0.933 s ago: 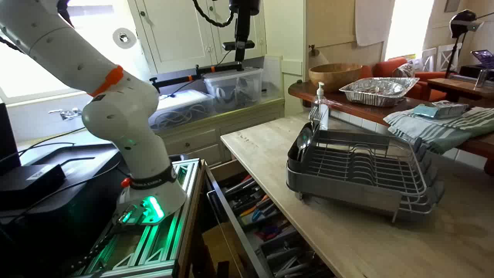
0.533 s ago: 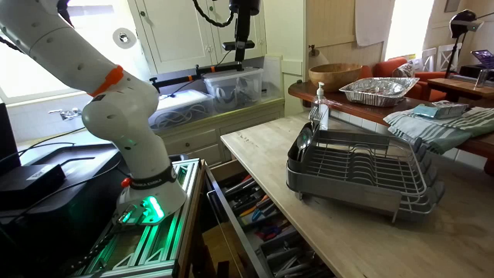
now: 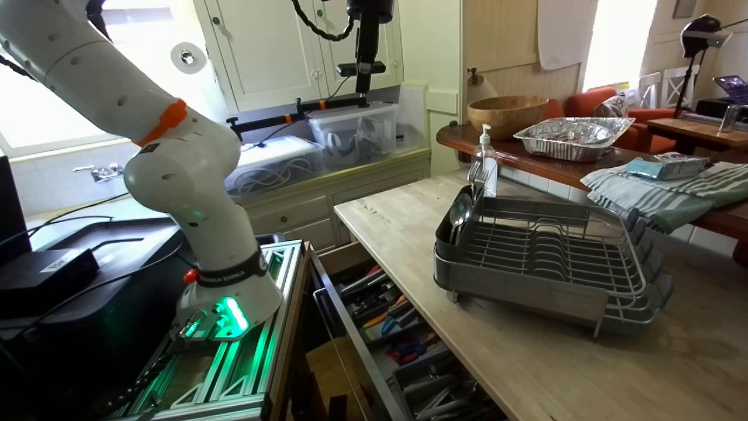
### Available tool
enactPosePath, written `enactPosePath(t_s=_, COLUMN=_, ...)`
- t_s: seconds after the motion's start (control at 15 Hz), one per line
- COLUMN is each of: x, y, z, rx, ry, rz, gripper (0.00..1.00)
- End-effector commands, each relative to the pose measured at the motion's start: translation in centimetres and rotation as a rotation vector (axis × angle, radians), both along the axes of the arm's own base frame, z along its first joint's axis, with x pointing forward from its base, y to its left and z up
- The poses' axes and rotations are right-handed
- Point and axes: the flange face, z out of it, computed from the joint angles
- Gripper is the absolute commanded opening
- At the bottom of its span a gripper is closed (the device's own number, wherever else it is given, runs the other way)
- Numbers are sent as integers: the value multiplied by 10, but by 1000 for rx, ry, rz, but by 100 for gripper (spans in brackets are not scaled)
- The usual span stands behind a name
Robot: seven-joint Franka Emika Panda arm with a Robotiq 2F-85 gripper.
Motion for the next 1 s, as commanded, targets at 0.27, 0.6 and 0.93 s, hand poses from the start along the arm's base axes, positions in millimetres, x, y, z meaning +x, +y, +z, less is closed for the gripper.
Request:
enactPosePath(t_s=0.27, x=0, y=0, z=1, rx=0, ry=1, rz=0, gripper=100)
enactPosePath(t_s=0.6, x=12, y=-6, z=-4, rx=7, ry=-50, rz=-39, gripper=100)
enactPosePath(t_s=0.93, x=48, y=-22, z=-25, rx=115, ry=-200, rz=-72, gripper=100)
